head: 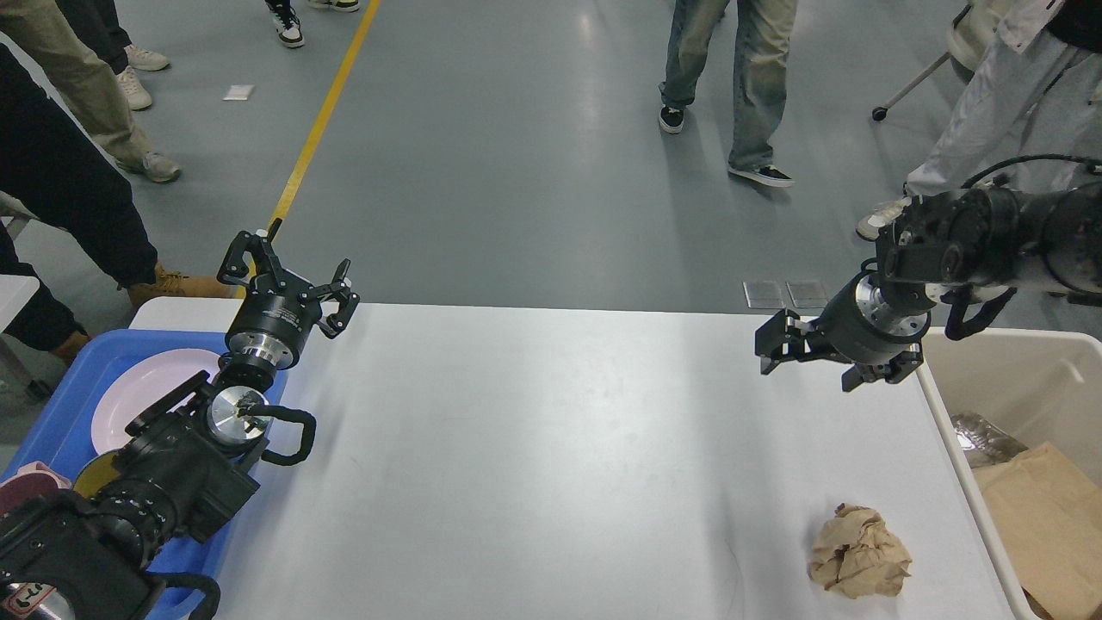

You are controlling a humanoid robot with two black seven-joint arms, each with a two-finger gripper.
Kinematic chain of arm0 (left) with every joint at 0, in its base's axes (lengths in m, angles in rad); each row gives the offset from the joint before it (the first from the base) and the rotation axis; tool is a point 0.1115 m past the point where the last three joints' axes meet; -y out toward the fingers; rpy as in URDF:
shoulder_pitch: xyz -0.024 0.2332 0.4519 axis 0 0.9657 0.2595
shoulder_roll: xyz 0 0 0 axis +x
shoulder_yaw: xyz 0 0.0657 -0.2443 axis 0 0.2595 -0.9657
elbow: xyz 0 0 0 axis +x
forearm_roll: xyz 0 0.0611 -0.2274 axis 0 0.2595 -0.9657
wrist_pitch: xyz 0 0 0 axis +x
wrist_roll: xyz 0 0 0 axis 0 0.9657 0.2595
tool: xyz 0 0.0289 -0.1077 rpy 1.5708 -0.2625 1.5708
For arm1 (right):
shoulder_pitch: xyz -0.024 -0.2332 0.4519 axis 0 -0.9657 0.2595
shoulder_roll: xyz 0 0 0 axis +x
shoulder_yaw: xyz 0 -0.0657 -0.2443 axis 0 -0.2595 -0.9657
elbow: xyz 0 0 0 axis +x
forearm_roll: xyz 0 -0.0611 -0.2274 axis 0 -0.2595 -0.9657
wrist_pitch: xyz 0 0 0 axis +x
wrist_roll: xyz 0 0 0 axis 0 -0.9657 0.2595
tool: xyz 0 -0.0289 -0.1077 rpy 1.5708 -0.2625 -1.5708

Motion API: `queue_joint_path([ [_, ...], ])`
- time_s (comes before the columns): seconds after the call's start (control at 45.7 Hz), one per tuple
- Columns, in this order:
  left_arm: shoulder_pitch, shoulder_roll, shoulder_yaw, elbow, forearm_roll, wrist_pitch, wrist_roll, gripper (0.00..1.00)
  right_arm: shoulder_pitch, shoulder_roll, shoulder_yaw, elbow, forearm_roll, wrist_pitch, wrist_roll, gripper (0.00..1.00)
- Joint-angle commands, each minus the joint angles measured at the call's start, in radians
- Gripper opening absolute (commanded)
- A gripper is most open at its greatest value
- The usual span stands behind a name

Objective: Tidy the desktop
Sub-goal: 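Lower the right gripper onto the crumpled brown paper and grasp it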

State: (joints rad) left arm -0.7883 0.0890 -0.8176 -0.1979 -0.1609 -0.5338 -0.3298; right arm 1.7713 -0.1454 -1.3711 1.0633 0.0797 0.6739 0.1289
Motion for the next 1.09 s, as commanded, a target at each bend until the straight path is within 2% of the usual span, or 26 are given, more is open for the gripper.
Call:
queue_joint_path([
  [0.0, 0.0, 0.0, 0.0, 0.0, 0.001, 0.0, 0.0, 0.97, 0.01, 0.01, 0.003, -0.006, -0.001, 0.196, 0.0, 1.0],
  [0.393, 0.0, 0.0, 0.0, 0.0, 0.0, 0.0, 0.0, 0.97, -0.289, -0.082, -0.002, -0.123, -0.006, 0.167, -0.003, 1.0],
  [0.656, 0.001, 0.0, 0.0, 0.0, 0.0, 0.0, 0.0, 0.97, -0.475, -0.117, 0.036, -0.238, 0.005, 0.046, -0.003, 1.0],
  [0.962, 0.0, 0.0, 0.0, 0.0, 0.0, 0.0, 0.0, 0.97, -0.576, -0.125, 0.06, -0.253, 0.003, -0.109, -0.005, 1.0],
  [1.027, 0.0, 0.0, 0.0, 0.0, 0.0, 0.0, 0.0, 0.97, -0.579, -0.125, 0.061, -0.249, 0.003, -0.126, -0.009, 0.95],
  [1.071, 0.0, 0.0, 0.0, 0.0, 0.0, 0.0, 0.0, 0.97, -0.581, -0.126, 0.063, -0.249, 0.005, -0.145, -0.011, 0.85],
])
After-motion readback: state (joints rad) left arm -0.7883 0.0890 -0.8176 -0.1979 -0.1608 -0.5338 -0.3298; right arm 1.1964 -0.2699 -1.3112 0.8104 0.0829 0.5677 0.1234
